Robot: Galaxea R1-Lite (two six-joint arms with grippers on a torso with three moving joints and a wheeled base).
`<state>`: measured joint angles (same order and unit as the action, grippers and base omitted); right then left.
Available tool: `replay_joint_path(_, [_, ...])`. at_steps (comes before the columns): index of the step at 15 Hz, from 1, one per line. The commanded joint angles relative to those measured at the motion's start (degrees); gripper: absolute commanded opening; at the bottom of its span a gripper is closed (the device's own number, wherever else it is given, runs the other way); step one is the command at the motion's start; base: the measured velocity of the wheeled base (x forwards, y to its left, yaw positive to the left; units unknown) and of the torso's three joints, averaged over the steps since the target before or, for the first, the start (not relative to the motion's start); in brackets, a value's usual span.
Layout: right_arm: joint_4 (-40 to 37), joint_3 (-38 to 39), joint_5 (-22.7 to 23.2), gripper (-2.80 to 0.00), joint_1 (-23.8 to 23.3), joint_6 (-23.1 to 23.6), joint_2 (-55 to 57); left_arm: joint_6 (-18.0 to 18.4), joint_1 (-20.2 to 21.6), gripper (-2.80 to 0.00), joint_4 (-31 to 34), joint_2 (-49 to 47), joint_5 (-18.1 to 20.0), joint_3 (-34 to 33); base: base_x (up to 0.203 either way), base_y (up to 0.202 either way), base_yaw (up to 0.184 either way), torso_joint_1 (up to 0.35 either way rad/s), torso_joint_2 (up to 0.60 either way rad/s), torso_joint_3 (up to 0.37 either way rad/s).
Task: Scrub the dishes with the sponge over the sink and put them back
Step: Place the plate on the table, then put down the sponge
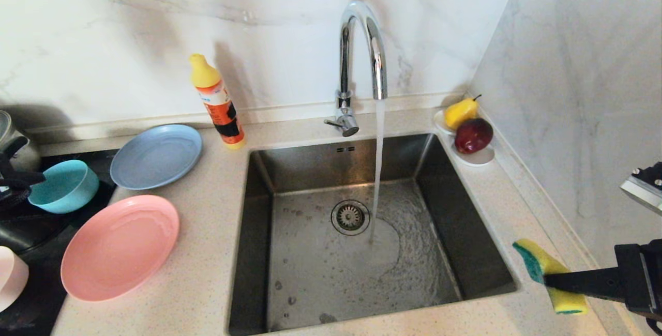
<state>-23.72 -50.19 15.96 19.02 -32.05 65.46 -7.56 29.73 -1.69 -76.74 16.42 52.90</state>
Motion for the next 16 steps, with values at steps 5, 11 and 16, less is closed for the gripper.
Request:
replay_joint_path(5, [-0.10, 0.09, 0.13, -2.80, -1.53, -0.12, -0.60, 13.40, -21.88, -2.80, -18.38, -2.93, -14.07, 2.15, 0.000, 0.000, 0.000, 0.000, 0.00, 0.000])
replay_joint_path(11, [-0.10, -0.23, 0.13, -2.80, -1.53, -0.12, -1.07, 14.42, -32.64, -2.80, -25.23, 13.24, -20.18, -5.94, 0.000, 0.000, 0.000, 0.000, 0.00, 0.000])
replay_joint_path(16, [-0.10, 0.18, 0.13, -2.80, -1.53, -0.29, -1.14, 12.10, -33.70, -2.80, -15.52, 39.36, -20.55, -15.91, 0.000, 0.000, 0.000, 0.000, 0.00, 0.000])
